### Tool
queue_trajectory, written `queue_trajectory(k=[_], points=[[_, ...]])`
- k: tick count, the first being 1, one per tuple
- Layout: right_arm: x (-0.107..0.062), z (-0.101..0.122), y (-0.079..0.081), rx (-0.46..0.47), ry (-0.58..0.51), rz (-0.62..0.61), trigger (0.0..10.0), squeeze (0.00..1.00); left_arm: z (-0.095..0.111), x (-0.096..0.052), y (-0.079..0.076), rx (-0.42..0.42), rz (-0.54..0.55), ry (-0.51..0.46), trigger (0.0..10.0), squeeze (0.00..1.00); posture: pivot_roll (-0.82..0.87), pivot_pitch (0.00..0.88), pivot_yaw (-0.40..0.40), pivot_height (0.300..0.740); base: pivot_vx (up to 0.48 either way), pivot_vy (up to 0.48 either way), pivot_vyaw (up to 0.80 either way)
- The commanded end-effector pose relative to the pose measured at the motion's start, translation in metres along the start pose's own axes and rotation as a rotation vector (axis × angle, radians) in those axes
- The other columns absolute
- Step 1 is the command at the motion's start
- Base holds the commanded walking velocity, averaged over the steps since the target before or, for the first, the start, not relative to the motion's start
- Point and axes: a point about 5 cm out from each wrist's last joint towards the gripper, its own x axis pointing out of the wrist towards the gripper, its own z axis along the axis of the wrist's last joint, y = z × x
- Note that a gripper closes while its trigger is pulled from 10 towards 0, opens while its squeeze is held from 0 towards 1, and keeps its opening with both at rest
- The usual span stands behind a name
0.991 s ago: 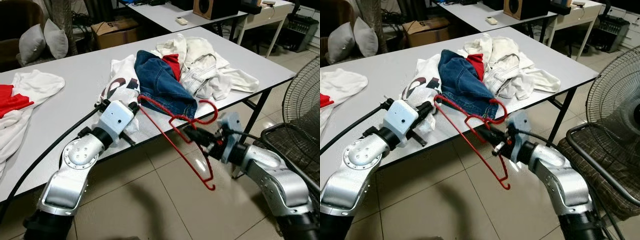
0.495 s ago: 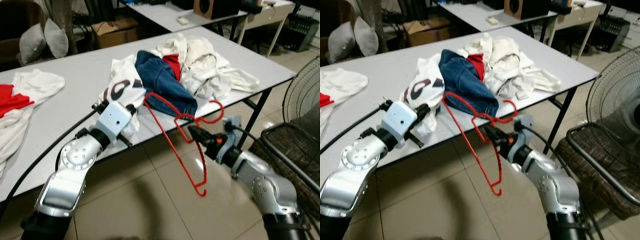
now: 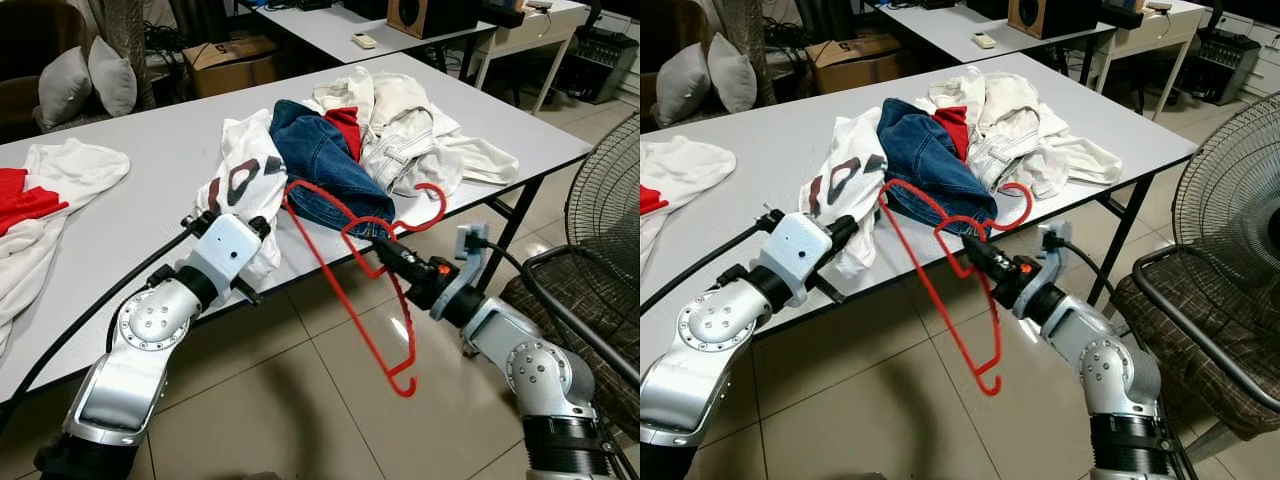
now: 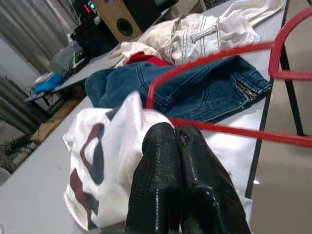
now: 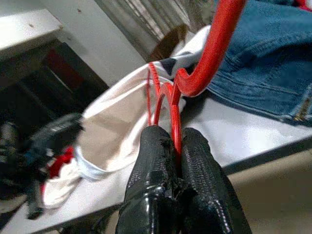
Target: Hang hanger
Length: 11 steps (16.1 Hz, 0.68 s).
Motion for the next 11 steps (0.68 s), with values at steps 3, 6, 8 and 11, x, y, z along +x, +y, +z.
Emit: queue_trajectory(k=[3,6,8,11], points=[[0.008,-0.024,0.005,-0.183,0.240,0.011,10.0,0.00,0.026,0.005,0.010,0.064,0.068,-0.129,0.0,0.00,-0.07,0.000,0.044,0.740,0.000,0.000,0.00],[0.016,0.004,0.016,-0.278,0.097,0.056,10.0,0.00,0.048,0.005,0.030,0.093,0.156,-0.246,0.0,0.00,-0.06,0.000,0.047,0.740,0.000,0.000,0.00],[0.019,0.024,0.013,-0.305,-0.004,0.014,10.0,0.00,0.047,0.004,0.032,0.114,0.130,-0.239,0.0,0.00,-0.06,0.000,0.050,0.740,0.000,0.000,0.00],[0.020,0.041,0.006,-0.284,-0.077,-0.018,10.0,0.00,0.043,0.000,0.033,0.152,0.103,-0.228,0.0,0.00,-0.07,0.000,0.055,0.740,0.000,0.000,0.00]])
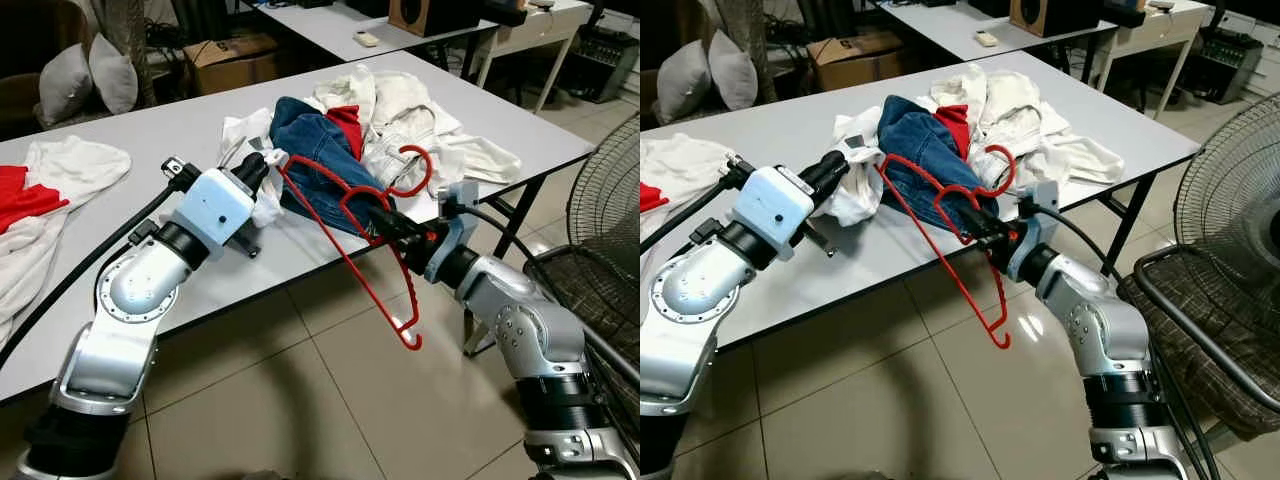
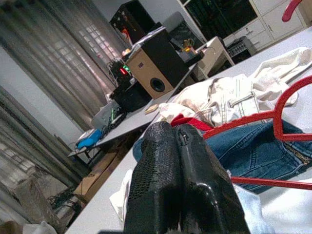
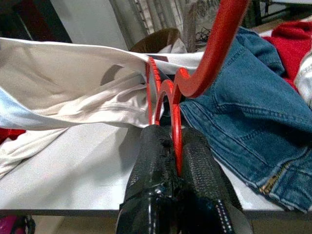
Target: Hang hanger
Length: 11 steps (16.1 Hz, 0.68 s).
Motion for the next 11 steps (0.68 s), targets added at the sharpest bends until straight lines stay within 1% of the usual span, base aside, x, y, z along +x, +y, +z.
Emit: queue_trajectory(k=[1,2,3,4,5,6,7,8,9,10,11], points=[[0.001,0.007,-0.001,-0.007,-0.031,0.008,10.0,0.00,-0.001,-0.002,0.004,0.016,-0.003,-0.001,0.0,0.00,-0.07,0.000,0.055,0.740,0.000,0.000,0.00],[0.004,0.030,0.003,-0.004,-0.143,0.037,10.0,0.00,0.003,-0.003,0.020,0.056,0.037,-0.016,0.0,0.00,-0.06,0.000,0.051,0.740,0.000,0.000,0.00],[0.004,0.042,0.004,0.023,-0.209,0.046,10.0,0.00,0.005,-0.004,0.030,0.072,0.079,-0.023,0.0,0.00,-0.06,0.000,0.051,0.740,0.000,0.000,0.00],[0.003,0.043,0.004,0.033,-0.211,0.048,10.0,0.00,0.005,-0.007,0.037,0.076,0.112,-0.022,0.0,0.00,-0.06,0.000,0.049,0.740,0.000,0.000,0.00],[0.002,0.041,0.003,0.027,-0.195,0.047,10.0,0.00,0.002,-0.008,0.037,0.070,0.114,-0.009,0.0,0.00,-0.06,0.000,0.049,0.740,0.000,0.000,0.00],[-0.001,0.005,-0.005,-0.044,0.001,-0.009,10.0,0.00,-0.021,-0.017,0.016,0.073,0.004,0.116,0.0,0.00,-0.07,0.000,0.049,0.740,0.000,0.000,0.00],[-0.006,-0.018,-0.011,-0.065,0.089,-0.048,10.0,0.00,-0.037,-0.026,-0.004,0.078,-0.104,0.197,0.0,0.00,-0.07,0.000,0.049,0.740,0.000,0.000,0.00],[-0.008,-0.021,-0.011,-0.036,0.083,-0.052,10.0,0.00,-0.040,-0.029,-0.012,0.055,-0.121,0.208,0.0,0.00,-0.07,0.000,0.050,0.740,0.000,0.000,0.00],[-0.010,-0.019,-0.009,-0.009,0.063,-0.046,10.0,0.00,-0.040,-0.030,-0.014,0.029,-0.111,0.203,0.0,0.00,-0.07,0.000,0.051,0.740,0.000,0.000,0.00],[-0.010,-0.014,-0.007,0.003,0.036,-0.030,10.0,0.00,-0.039,-0.029,-0.013,0.005,-0.090,0.195,0.0,0.00,-0.07,0.000,0.052,0.740,0.000,0.000,0.00],[-0.012,-0.009,-0.001,0.006,0.012,0.037,10.0,0.00,-0.038,-0.025,-0.011,0.005,-0.077,0.191,0.0,0.00,-0.07,0.000,0.052,0.740,0.000,0.000,0.00]])
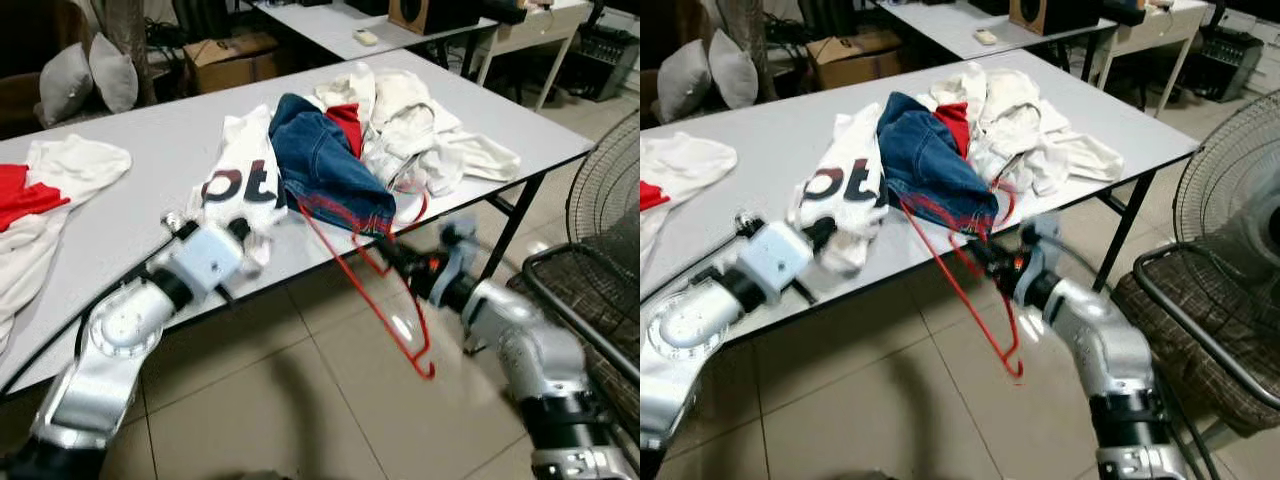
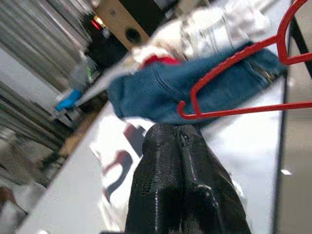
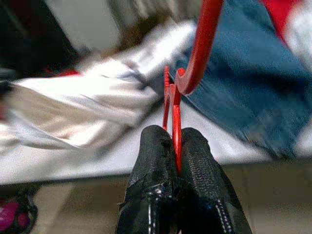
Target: Hang hanger
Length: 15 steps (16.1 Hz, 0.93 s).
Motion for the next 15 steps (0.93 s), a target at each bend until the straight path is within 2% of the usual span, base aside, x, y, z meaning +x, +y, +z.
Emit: queue_trajectory(k=[1,2,4,6,9,12,15], points=[[-0.001,0.010,0.008,-0.009,-0.032,0.083,10.0,0.00,0.003,0.002,0.007,0.002,0.029,-0.007,0.0,0.00,-0.07,0.000,0.052,0.740,0.000,0.000,0.00],[-0.007,0.009,0.017,-0.027,-0.020,0.183,10.0,0.00,0.006,0.005,0.011,-0.008,0.056,-0.016,0.0,0.00,-0.07,0.000,0.048,0.740,0.000,0.000,0.00],[-0.016,0.005,0.026,-0.038,0.010,0.277,10.0,0.00,0.013,0.011,0.017,-0.028,0.102,-0.044,0.0,0.00,-0.07,0.000,0.048,0.740,0.000,0.000,0.00],[-0.023,0.006,0.036,-0.034,0.002,0.353,10.0,0.00,0.022,0.019,0.028,-0.038,0.154,-0.080,0.0,0.00,-0.07,0.000,0.055,0.740,0.000,0.000,0.00],[-0.030,0.006,0.045,-0.006,0.001,0.427,10.0,0.00,0.026,0.024,0.029,-0.024,0.141,-0.089,0.0,0.00,-0.07,0.000,0.057,0.740,0.000,0.000,0.00],[-0.024,0.004,0.038,-0.009,-0.005,0.353,10.0,0.00,0.033,0.025,0.023,-0.041,0.095,-0.129,0.0,0.00,-0.07,0.000,0.059,0.740,0.000,0.000,0.00],[-0.008,0.007,0.024,0.015,-0.023,0.239,10.0,0.00,0.039,0.016,0.008,-0.058,-0.037,-0.176,0.0,0.00,-0.07,0.000,0.057,0.740,0.000,0.000,0.00]])
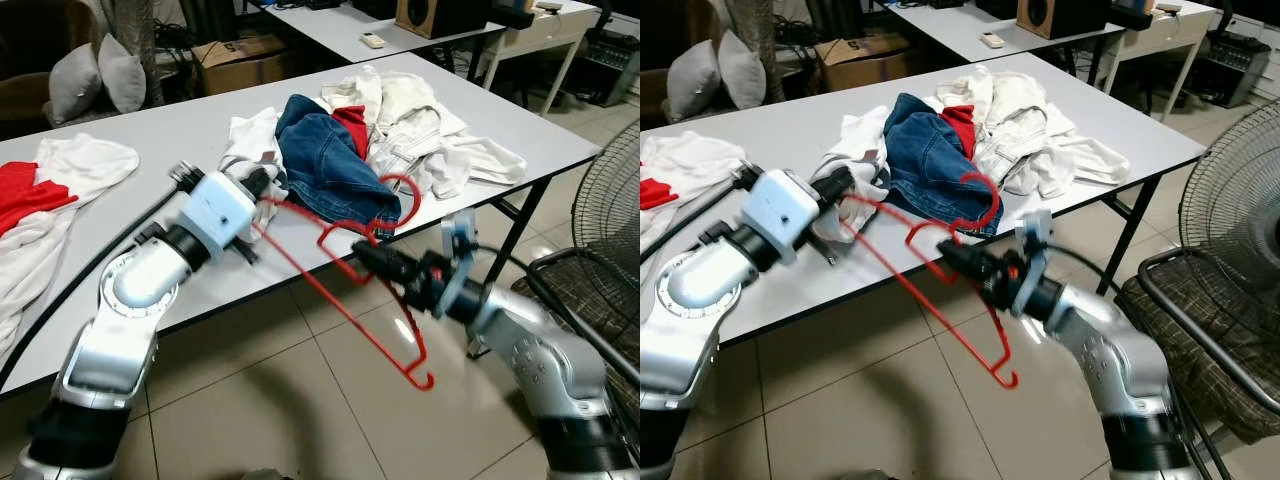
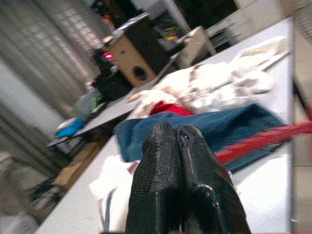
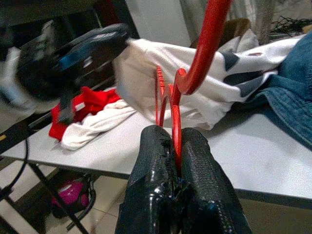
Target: Hang hanger
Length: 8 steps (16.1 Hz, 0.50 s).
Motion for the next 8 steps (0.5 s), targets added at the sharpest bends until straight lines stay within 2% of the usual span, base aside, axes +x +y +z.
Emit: queue_trajectory(k=[1,3,4,6,8], points=[[0.001,0.001,-0.005,-0.001,-0.005,-0.029,10.0,0.00,0.006,-0.003,-0.003,-0.002,-0.040,-0.025,0.0,0.00,-0.07,0.000,0.059,0.740,0.000,0.000,0.00],[0.013,-0.003,-0.016,0.034,-0.010,-0.069,10.0,0.00,0.007,-0.011,-0.010,-0.028,-0.120,-0.013,0.0,0.00,-0.05,0.000,0.052,0.740,0.000,0.000,0.00],[0.016,-0.003,-0.020,0.047,-0.017,-0.099,10.0,0.00,0.007,-0.013,-0.009,-0.025,-0.122,-0.002,0.0,0.00,-0.05,0.000,0.050,0.740,0.000,0.000,0.00],[0.016,-0.001,-0.039,0.060,-0.022,-0.246,10.0,0.00,-0.001,-0.018,0.008,0.019,-0.042,0.060,0.0,0.00,-0.05,0.000,0.044,0.740,0.000,0.000,0.00],[0.012,0.004,-0.048,0.072,-0.043,-0.278,10.0,0.00,-0.002,-0.024,0.020,0.040,-0.019,0.083,0.0,0.00,-0.05,0.000,0.045,0.740,0.000,0.000,0.00]])
